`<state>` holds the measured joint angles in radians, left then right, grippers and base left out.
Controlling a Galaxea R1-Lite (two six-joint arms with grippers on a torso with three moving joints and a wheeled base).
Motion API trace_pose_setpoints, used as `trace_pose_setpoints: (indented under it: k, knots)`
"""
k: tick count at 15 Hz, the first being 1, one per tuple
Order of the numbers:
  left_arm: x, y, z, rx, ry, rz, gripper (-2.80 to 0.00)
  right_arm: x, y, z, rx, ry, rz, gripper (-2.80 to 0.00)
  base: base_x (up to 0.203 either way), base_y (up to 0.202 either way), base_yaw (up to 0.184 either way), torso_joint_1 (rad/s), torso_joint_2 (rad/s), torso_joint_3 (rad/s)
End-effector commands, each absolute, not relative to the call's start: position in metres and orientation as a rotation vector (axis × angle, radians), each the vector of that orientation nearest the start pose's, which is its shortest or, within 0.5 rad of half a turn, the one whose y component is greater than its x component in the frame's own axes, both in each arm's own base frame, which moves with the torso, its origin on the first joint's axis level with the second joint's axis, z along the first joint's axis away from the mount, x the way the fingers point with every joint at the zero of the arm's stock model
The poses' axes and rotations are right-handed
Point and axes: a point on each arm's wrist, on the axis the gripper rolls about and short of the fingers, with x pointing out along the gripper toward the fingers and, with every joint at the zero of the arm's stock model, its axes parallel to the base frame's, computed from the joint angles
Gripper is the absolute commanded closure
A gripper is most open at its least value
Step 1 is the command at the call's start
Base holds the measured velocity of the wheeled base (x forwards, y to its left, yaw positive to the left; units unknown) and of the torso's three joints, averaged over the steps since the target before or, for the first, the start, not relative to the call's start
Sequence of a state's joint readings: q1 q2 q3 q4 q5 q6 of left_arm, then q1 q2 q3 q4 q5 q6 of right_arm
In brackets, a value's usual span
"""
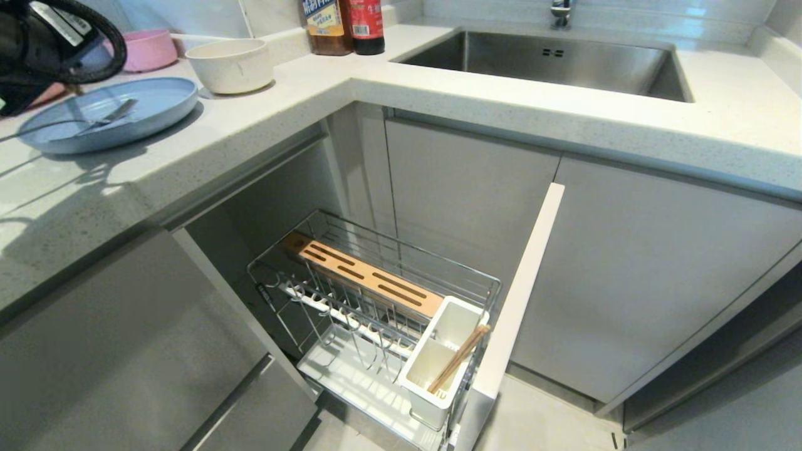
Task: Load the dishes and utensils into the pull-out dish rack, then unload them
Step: Pick up the chopsticks and place it in the cupboard
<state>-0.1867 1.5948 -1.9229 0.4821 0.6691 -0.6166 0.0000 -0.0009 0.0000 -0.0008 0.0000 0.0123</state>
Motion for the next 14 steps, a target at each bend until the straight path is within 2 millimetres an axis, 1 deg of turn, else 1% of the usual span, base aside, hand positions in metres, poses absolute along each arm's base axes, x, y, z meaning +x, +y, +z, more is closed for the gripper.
trace_pose_setpoints:
  k: [1, 3, 4, 8, 10, 11, 13, 14]
  knots:
    - [0.215, -0.034, 0.427, -0.572, -0.05, 0.438, 0.0, -0.023, 0.0, 0.075, 0.012, 0.0, 0.0, 0.0, 0.0, 0.0, 0.0, 0.0, 0.0, 0.0]
    - [0.19, -0.043, 0.436, -0.6, -0.046, 0.293, 0.0, -0.023, 0.0, 0.075, 0.012, 0.001, 0.0, 0.0, 0.0, 0.0, 0.0, 0.0, 0.0, 0.0]
    - [0.179, -0.049, 0.437, -0.606, -0.032, 0.219, 0.0, -0.023, 0.0, 0.075, 0.012, 0.001, 0.0, 0.0, 0.0, 0.0, 0.0, 0.0, 0.0, 0.0]
    - [0.142, -0.083, 0.432, -0.599, 0.063, -0.073, 0.0, -0.023, 0.0, 0.075, 0.012, 0.0, 0.0, 0.0, 0.0, 0.0, 0.0, 0.0, 0.0, 0.0]
    - [0.118, -0.099, 0.428, -0.587, 0.122, -0.247, 0.0, -0.023, 0.0, 0.075, 0.012, 0.0, 0.0, 0.0, 0.0, 0.0, 0.0, 0.0, 0.0, 0.0]
    - [0.11, -0.103, 0.426, -0.579, 0.148, -0.308, 0.0, -0.023, 0.0, 0.075, 0.012, 0.0, 0.0, 0.0, 0.0, 0.0, 0.0, 0.0, 0.0, 0.0]
    - [0.099, -0.111, 0.416, -0.539, 0.227, -0.416, 0.0, -0.023, 0.0, 0.075, 0.012, 0.0, 0.0, 0.0, 0.0, 0.0, 0.0, 0.0, 0.0, 0.0]
    - [0.095, -0.114, 0.407, -0.491, 0.3, -0.443, 0.0, -0.023, 0.0, 0.075, 0.012, 0.0, 0.0, 0.0, 0.0, 0.0, 0.0, 0.0, 0.0, 0.0]
